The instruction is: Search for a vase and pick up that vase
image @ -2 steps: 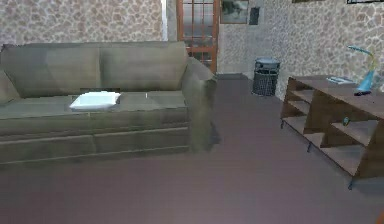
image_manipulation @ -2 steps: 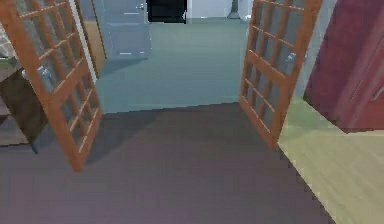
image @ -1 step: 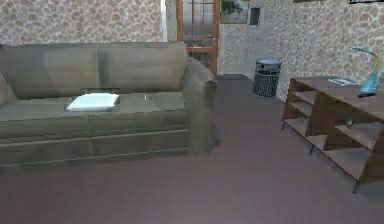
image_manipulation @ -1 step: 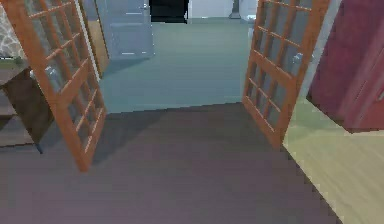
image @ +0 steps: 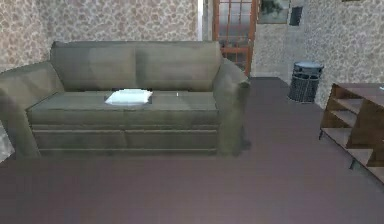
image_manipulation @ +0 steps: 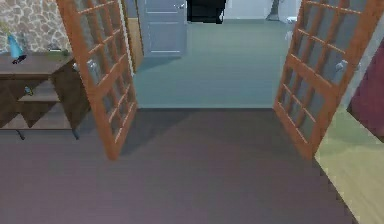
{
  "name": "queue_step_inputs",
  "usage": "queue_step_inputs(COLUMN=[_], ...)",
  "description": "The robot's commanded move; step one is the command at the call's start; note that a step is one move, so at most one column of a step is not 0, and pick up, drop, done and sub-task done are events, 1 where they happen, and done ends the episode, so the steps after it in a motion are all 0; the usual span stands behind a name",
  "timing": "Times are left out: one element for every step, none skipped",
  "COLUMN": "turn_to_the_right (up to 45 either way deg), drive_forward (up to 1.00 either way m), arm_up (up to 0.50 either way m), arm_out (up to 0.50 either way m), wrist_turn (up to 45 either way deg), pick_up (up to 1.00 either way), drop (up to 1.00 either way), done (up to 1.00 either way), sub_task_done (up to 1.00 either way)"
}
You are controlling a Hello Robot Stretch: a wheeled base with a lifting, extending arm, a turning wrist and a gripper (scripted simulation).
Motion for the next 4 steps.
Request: queue_step_inputs(turn_to_the_right=[0.0, -45.0, -9.0, 0.0], drive_forward=[0.50, 0.00, 0.00, 0.75], arm_up=[0.00, 0.00, 0.00, 0.00], arm_out=[0.00, 0.00, 0.00, 0.00], wrist_turn=[0.0, 0.0, 0.0, 0.0], pick_up=[0.00, 0.00, 0.00, 0.00], drop=[0.00, 0.00, 0.00, 0.00], done=[0.00, 0.00, 0.00, 0.00], sub_task_done=[0.00, 0.00, 0.00, 0.00])
